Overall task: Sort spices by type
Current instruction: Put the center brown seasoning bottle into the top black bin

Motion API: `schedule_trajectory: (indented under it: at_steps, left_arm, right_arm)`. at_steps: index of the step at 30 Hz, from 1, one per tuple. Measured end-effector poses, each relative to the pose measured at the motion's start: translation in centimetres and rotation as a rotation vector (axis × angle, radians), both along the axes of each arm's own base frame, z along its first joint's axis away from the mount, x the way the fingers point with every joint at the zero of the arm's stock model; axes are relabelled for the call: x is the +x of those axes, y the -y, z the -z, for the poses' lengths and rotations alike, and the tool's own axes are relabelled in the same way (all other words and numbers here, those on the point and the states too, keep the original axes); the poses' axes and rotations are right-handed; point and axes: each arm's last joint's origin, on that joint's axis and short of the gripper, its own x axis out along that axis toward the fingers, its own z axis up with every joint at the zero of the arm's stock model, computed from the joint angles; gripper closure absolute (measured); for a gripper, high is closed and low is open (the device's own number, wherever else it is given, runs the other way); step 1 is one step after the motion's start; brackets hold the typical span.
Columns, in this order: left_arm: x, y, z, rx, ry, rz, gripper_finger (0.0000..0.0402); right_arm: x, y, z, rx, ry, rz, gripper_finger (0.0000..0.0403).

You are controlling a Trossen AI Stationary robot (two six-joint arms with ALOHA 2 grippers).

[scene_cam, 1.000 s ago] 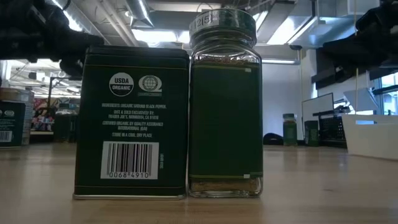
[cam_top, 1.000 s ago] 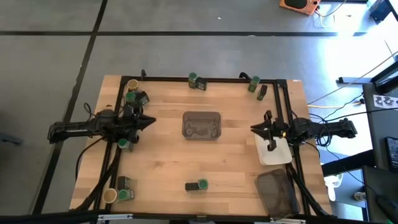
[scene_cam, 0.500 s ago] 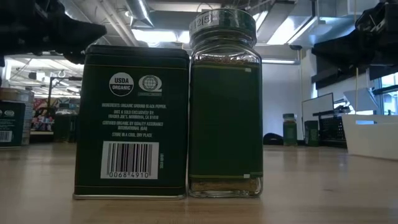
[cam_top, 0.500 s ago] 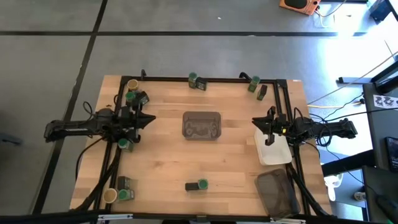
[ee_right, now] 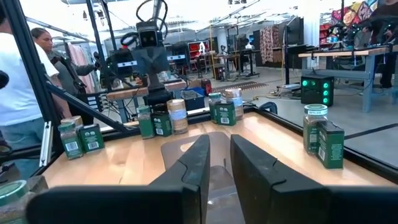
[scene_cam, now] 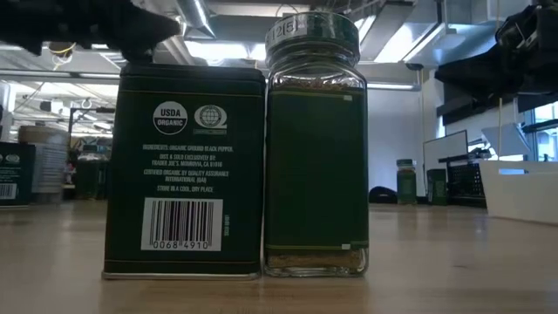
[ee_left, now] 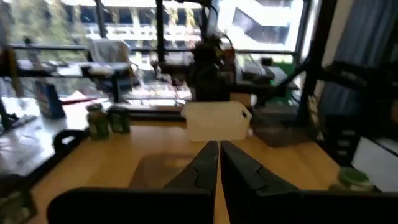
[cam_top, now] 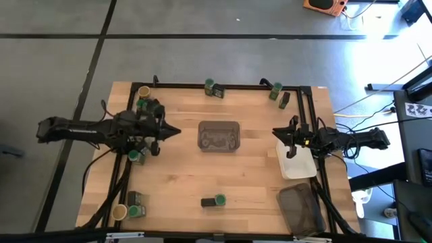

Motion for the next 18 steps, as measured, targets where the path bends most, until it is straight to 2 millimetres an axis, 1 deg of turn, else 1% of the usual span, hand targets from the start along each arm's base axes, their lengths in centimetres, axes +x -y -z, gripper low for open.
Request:
schedule_trajectory:
  at_steps: [2, 3, 7, 10, 13, 16, 18]
  left_arm:
    - [1.0, 0.4, -1.2, 0.023, 0.015, 0.031, 0.0386]
    - [1.4, 0.6, -1.5, 0.037, 0.005, 0.044, 0.0386]
    - [3.4, 1.4, -1.6, 0.078, -0.066, 0.096, 0.0386]
    - [4.6, 1.9, -2.1, 0.079, -0.072, 0.119, 0.0386]
    - [6.0, 2.7, -2.1, 0.071, -0.115, 0.15, 0.0386]
    - [7.3, 3.5, -2.5, 0.079, -0.16, 0.185, 0.0386]
    - [7.7, 4.0, -2.4, 0.092, -0.252, 0.192, 0.0386]
  right_arm:
    - [0.2, 0.0, -0.1, -0.017, 0.001, 0.001, 0.0338]
    - [0.3, 0.0, -0.2, -0.018, 0.012, 0.002, 0.0338]
    - [0.8, -0.1, -0.5, -0.037, 0.018, 0.003, 0.0338]
    - [1.3, -0.2, -0.7, -0.048, -0.011, 0.003, 0.0338]
    - [1.7, -0.3, -2.0, -0.068, -0.006, 0.006, 0.0338]
    - [2.4, -0.4, -2.8, -0.096, -0.049, 0.007, 0.0338]
    - [3.0, -0.5, -3.6, -0.109, -0.062, 0.008, 0.0338]
